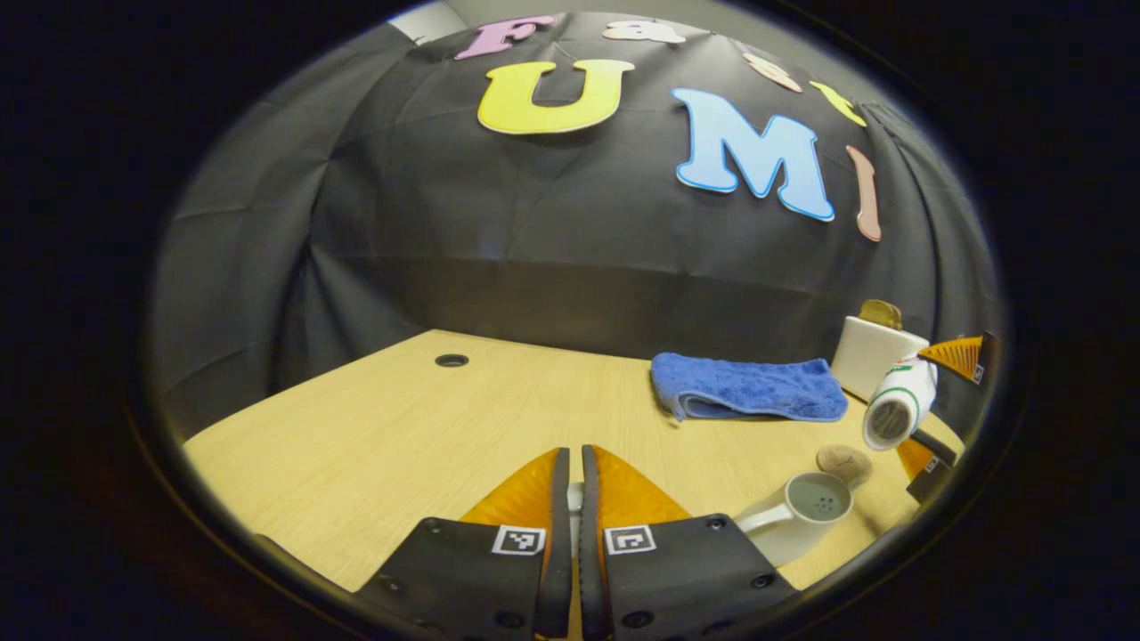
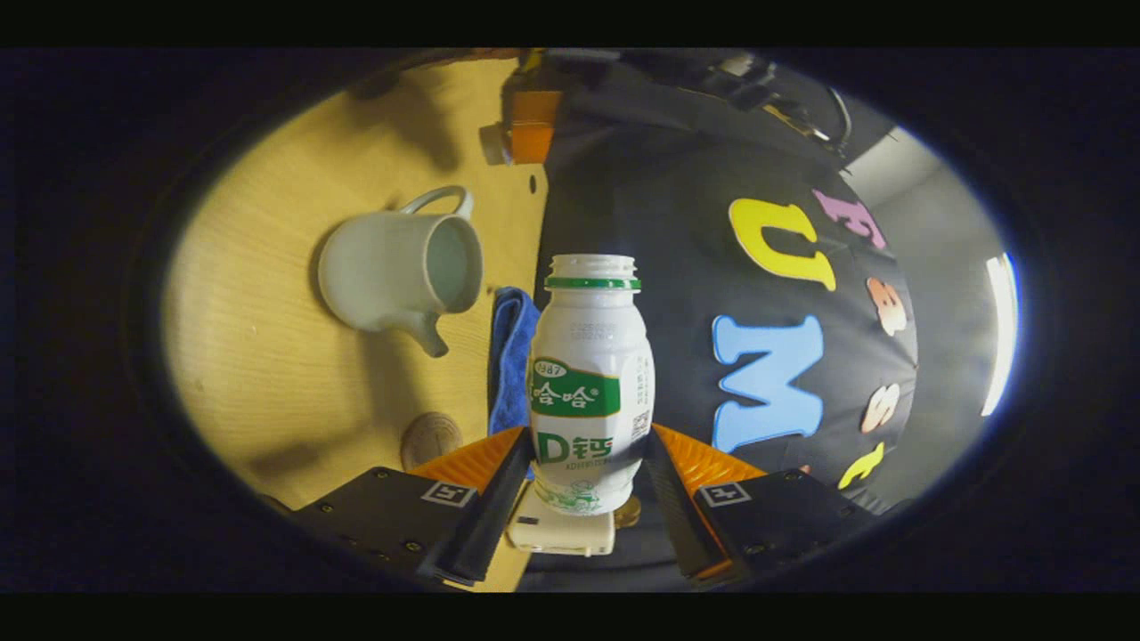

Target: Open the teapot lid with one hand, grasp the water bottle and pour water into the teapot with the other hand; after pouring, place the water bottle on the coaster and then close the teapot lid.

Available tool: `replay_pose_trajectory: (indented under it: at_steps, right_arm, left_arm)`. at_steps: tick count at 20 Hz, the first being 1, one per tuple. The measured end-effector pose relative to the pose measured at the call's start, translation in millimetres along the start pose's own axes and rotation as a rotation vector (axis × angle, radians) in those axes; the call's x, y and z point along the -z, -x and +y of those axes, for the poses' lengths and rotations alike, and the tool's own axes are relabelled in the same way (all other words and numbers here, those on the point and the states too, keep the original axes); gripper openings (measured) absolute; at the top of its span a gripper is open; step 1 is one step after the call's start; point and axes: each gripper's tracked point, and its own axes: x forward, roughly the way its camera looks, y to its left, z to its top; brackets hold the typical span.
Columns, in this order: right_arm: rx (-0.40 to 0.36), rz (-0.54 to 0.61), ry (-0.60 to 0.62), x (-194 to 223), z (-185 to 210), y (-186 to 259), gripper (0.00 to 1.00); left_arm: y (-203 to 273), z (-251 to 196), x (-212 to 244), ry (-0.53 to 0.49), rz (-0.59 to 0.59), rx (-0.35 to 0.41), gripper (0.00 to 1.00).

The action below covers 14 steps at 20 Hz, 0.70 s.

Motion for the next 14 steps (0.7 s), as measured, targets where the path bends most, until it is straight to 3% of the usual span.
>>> replay_pose_trajectory:
  at_steps: [3,5,6,9,14]
  right_arm:
    - [-0.020,0.011,-0.243,-1.6,6.4,5.0,0.76]
    - [-0.030,0.030,-0.416,1.5,8.7,9.5,0.76]
    - [-0.037,0.045,-0.501,4.5,9.4,11.6,0.76]
    - [-0.041,0.091,-0.746,16.6,10.1,14.9,0.76]
    - [-0.025,0.138,-1.040,37.5,13.5,11.0,0.76]
  left_arm:
    - [-0.7,-1.2,0.9,-0.008,0.001,0.006,0.14]
    - [-0.8,-3.5,1.7,-0.012,0.001,0.018,0.07]
    - [-0.1,-3.8,1.8,-0.016,-0.001,0.025,0.14]
    - [0.1,-6.8,-0.4,-0.023,-0.007,0.052,0.14]
    - [3.3,-29.7,-4.8,-0.037,-0.030,0.123,0.14]
